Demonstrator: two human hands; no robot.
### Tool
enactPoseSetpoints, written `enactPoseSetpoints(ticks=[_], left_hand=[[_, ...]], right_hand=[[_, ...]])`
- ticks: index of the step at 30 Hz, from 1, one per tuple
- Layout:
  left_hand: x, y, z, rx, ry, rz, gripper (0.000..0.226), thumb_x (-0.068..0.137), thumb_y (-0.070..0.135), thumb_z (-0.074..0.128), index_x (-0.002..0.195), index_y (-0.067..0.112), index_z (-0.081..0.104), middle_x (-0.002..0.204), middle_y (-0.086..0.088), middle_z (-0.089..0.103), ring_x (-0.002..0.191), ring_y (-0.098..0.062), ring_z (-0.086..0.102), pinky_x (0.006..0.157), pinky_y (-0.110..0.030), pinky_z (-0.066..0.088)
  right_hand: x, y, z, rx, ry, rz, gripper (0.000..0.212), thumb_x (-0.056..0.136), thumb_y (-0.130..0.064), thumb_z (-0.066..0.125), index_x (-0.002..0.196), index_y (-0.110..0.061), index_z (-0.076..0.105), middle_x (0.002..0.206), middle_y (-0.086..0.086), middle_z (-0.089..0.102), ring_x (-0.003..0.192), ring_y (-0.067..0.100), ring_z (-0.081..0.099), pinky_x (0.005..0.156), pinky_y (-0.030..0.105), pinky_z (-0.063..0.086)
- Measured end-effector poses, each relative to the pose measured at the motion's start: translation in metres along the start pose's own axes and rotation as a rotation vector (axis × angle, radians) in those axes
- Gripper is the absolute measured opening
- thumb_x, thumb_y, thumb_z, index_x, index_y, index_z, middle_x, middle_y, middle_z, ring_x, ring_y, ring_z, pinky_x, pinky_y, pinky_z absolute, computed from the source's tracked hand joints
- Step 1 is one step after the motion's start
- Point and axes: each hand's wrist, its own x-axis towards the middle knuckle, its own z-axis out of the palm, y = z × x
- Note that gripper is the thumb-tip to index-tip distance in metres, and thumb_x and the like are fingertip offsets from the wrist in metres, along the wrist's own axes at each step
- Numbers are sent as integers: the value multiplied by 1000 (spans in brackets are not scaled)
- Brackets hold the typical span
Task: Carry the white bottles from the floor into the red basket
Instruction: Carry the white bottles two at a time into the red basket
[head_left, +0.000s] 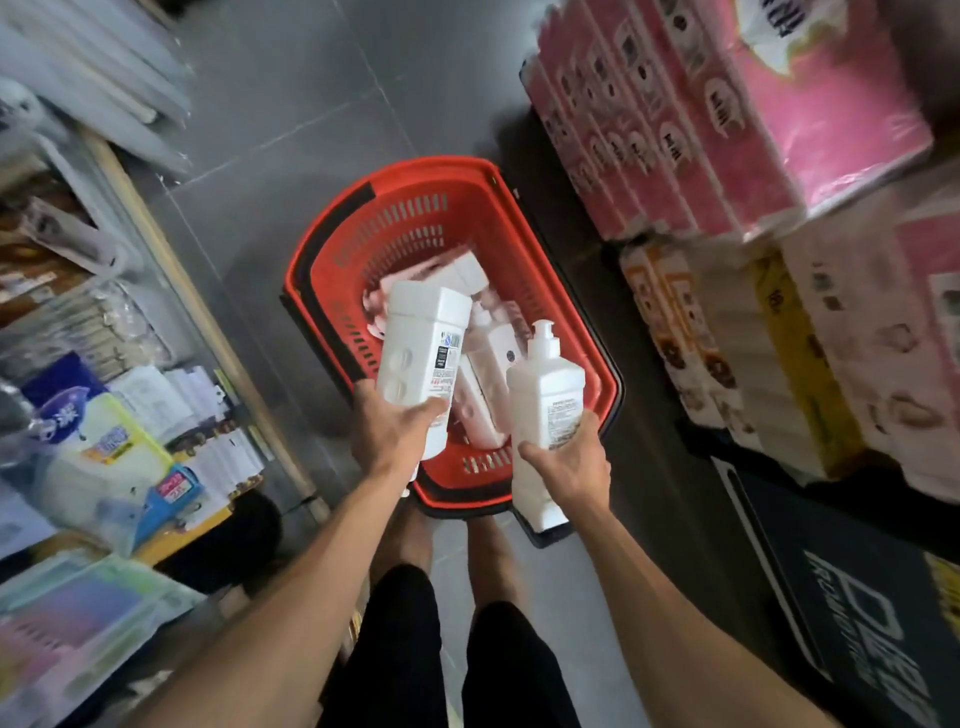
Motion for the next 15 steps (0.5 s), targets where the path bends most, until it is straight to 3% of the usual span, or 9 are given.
enactPoseSetpoints(ticks=[6,10,15], left_hand=[[58,11,32,6,-2,68,74,50,49,85,107,26,44,106,4,66,88,-23,66,73,-35,55],[106,20,46,24,19,169,85,42,54,82,113,25,47,110,5,66,94,-19,66,79,-34,56],[166,46,53,256,54,326,80,50,47,85,116,24,45,116,2,62,103,-26,61,91,-43,50]], right_hand=[[48,-7,23,95,-5,-34,71,67,-39,84,117,-28,36,104,-6,62,95,21,63,79,41,53],[82,-15,40,151,0,-68,71,66,-39,84,118,-29,37,100,-14,61,93,15,64,82,44,57],[110,-20,61,159,0,-75,68,67,-44,83,114,-33,35,97,-14,62,90,14,63,84,42,55]])
